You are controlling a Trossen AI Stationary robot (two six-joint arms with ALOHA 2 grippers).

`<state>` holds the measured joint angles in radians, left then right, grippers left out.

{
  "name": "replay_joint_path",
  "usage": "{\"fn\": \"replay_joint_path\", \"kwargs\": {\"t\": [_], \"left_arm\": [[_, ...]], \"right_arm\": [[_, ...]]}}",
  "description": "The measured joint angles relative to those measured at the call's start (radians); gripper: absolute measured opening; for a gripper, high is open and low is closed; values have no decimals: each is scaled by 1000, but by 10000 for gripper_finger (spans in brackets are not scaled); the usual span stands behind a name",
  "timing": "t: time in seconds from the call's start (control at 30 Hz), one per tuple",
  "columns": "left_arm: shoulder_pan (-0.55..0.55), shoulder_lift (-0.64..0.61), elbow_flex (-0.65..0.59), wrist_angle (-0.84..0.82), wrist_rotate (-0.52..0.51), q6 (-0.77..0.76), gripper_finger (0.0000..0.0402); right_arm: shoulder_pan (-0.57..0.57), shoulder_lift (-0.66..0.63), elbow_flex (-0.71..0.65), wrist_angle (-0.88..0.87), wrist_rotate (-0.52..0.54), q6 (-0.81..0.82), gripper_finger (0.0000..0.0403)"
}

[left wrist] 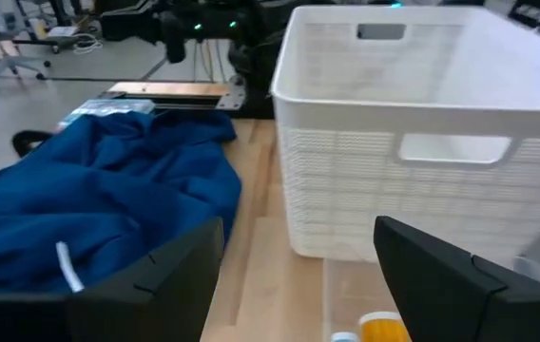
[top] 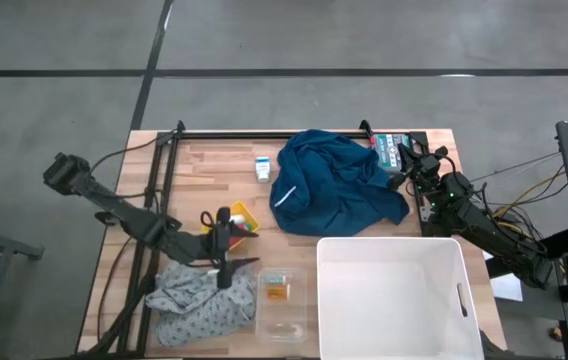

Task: Pick & Place Medicine items
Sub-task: Put the white blue pill bottle into the transparent bin

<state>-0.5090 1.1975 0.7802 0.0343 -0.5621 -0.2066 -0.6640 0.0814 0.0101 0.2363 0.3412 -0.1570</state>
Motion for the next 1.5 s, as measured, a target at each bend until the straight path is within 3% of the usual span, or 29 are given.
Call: {"fn": "replay_joint_path", "kwargs": {"t": [0.2,0.43,0.73,0.93,1.27,1.5], "left_arm": [[52,19,-1,-101,-55,-30,281],[60,-7,-1,-365,-136,-275,281],[94,-7,14,-366,-256,-237,281],[250,-7,78,-394,-119,-186,281],[648,2,99,-390,309,-185,280],[797,70,130,-420,373,-217,280]], "right_arm": [[0,0,0,0,0,0,8],[0,0,0,0,0,0,8],[0,0,0,0,0,0,8],[0,0,0,0,0,0,8],[0,0,0,0,0,0,8],[0,0,0,0,0,0,8]]}}
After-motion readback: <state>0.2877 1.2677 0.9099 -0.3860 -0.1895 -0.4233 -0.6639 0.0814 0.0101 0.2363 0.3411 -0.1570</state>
